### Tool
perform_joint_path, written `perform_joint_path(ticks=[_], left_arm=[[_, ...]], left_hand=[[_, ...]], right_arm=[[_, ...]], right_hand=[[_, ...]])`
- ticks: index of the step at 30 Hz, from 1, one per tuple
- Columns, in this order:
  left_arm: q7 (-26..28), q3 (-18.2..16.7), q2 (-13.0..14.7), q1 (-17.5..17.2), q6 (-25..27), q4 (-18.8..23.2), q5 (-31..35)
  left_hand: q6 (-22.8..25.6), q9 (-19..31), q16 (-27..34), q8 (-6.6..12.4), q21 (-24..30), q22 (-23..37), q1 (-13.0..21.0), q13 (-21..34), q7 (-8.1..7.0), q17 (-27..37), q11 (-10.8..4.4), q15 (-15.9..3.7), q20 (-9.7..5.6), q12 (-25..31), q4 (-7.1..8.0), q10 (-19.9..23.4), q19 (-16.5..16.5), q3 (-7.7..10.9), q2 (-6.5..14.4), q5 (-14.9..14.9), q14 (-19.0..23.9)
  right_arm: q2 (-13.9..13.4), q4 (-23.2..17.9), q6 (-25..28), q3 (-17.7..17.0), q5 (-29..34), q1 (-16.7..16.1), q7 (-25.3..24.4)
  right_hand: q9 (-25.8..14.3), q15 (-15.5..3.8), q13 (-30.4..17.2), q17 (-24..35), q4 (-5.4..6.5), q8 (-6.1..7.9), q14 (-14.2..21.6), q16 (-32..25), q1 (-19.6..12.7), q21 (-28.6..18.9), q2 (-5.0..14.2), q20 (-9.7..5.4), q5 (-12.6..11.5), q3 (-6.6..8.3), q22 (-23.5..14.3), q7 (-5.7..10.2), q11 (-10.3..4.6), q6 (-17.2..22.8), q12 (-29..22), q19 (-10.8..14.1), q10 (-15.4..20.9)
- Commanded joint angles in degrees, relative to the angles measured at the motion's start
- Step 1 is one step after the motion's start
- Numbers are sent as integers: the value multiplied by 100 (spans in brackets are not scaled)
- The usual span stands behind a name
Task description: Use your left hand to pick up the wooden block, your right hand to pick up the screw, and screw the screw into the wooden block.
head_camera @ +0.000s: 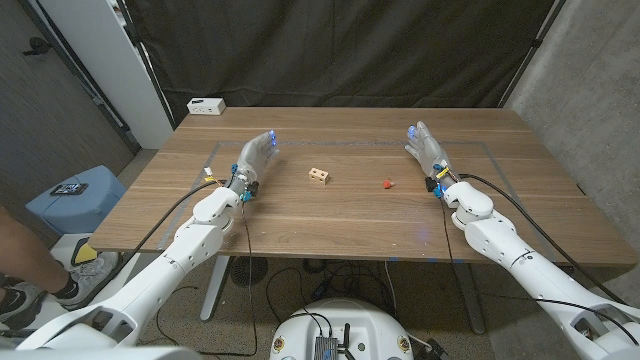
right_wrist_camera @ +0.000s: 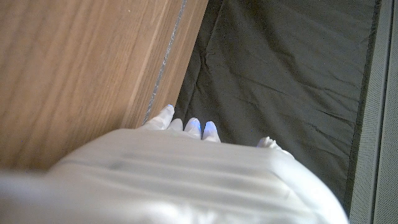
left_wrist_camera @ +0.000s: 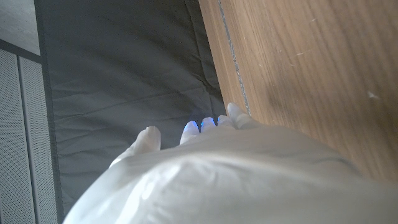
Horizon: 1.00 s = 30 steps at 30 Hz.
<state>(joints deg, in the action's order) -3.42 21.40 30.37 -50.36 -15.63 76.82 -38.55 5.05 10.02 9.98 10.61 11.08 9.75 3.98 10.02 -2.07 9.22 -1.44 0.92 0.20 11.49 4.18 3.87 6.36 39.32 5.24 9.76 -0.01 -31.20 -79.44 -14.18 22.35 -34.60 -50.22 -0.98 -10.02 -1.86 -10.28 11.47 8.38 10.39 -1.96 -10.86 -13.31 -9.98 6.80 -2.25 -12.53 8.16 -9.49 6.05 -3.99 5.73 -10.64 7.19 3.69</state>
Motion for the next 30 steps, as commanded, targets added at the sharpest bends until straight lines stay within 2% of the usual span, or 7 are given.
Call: perform_joint_path(ticks=[1,3,5,8,19,26,30], left_arm=[[116,-12,250,-102,208,355,115],[148,-12,333,-110,295,455,155],[198,1,435,-114,407,565,228],[263,2,540,-134,518,698,293],[576,60,1266,-50,1322,1544,903],[552,178,1443,134,1458,1688,1289],[493,264,1551,246,1506,1765,1539]], left_hand=[[65,21,12,15,30,28,59,21,-23,18,-15,48,5,21,-50,48,52,15,197,20,35],[58,18,3,8,24,26,78,21,-56,16,-46,68,15,23,-84,65,43,10,177,16,24],[41,16,-6,-5,-7,27,148,24,-144,19,-123,296,201,8,-207,70,-43,-5,133,5,7],[34,15,-15,-9,-17,30,189,26,-229,23,-191,377,285,3,-274,75,-90,-10,117,4,-34],[-12,12,-18,-19,-38,28,335,27,-431,35,-337,353,305,-11,-491,73,-198,-11,45,27,-131],[4,12,-28,-1,-55,31,487,28,-533,39,-378,238,364,-18,-680,69,-328,20,32,50,-264],[14,12,-37,2,-77,37,549,29,-555,40,-388,174,331,-16,-760,79,-447,22,33,54,-358]], right_arm=[[-37,-163,124,54,108,-20,-123],[-38,-146,153,75,134,11,-126],[-10,-54,138,103,170,72,-108],[31,75,131,136,190,157,-67],[91,318,153,186,318,413,-97],[36,183,92,140,397,318,-244],[14,117,96,126,413,258,-300]], right_hand=[[-27,-151,-14,12,-22,23,-31,-34,-15,-36,-25,-239,-26,23,-11,29,8,11,-17,39,25],[-27,-152,-14,9,-27,23,-34,-33,-15,-38,-27,-237,-28,23,-11,27,12,11,-17,40,25],[-26,-155,-14,7,-31,23,-34,-32,-15,-39,-28,-236,-29,23,-11,30,5,9,-16,38,25],[-26,-150,-14,2,-38,23,-40,-29,-15,-41,-29,-236,-32,23,-10,27,17,6,-12,35,16],[-25,-146,-14,-13,-68,19,-56,-21,-21,-44,-38,-226,-41,27,-10,26,12,-10,-4,23,-10],[-25,-140,-14,-21,-86,20,-72,-15,-26,-46,-46,-207,-46,27,-10,27,24,-14,-1,14,-20],[-25,-130,-14,-26,-95,17,-85,-11,-22,-48,-56,-204,-49,24,-10,30,14,-24,2,10,-33]])
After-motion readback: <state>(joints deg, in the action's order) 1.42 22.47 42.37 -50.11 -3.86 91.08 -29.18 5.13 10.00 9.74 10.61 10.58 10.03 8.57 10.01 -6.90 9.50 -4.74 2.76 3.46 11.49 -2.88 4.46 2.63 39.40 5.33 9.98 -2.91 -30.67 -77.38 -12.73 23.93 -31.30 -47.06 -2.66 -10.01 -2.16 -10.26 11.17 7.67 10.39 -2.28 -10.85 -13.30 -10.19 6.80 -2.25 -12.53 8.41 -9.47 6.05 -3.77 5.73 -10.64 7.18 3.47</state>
